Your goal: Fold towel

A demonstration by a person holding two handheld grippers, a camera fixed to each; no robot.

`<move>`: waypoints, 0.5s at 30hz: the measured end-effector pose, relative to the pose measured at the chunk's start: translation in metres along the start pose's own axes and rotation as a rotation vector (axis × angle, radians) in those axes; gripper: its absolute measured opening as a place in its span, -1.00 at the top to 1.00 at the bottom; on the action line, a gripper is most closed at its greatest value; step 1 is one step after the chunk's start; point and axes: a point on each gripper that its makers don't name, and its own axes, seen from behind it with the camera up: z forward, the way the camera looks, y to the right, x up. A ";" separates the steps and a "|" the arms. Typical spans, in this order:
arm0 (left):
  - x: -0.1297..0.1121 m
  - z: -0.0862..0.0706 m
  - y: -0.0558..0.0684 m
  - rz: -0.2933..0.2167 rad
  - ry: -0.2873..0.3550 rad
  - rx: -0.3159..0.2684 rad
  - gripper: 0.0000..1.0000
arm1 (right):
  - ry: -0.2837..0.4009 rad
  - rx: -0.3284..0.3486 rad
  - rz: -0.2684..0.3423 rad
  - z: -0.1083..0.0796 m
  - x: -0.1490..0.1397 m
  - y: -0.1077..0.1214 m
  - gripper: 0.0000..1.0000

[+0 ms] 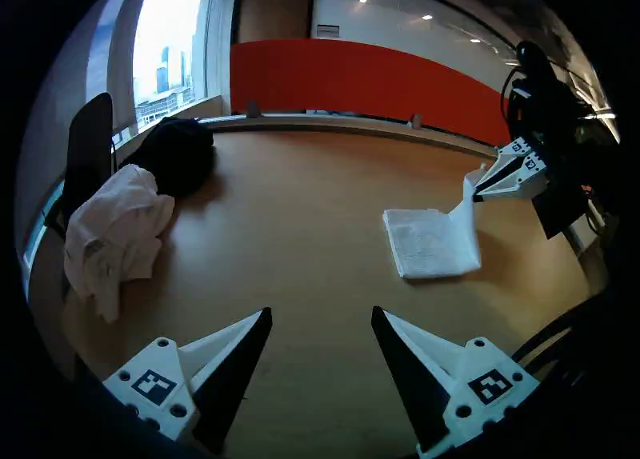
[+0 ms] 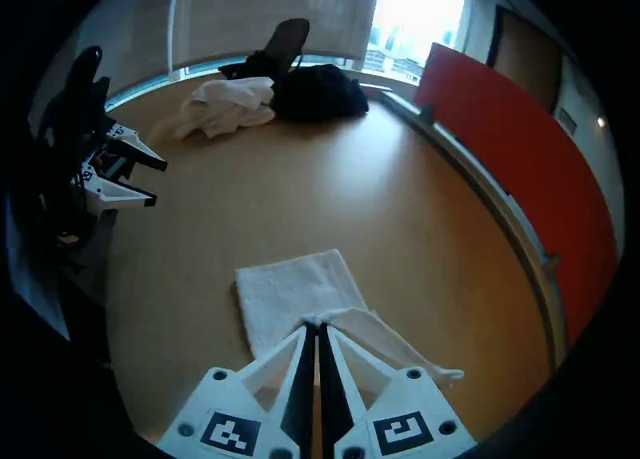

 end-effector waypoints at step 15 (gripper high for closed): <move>-0.012 -0.014 -0.010 -0.043 -0.011 0.038 -0.84 | -0.072 0.152 -0.054 0.073 -0.006 -0.048 0.95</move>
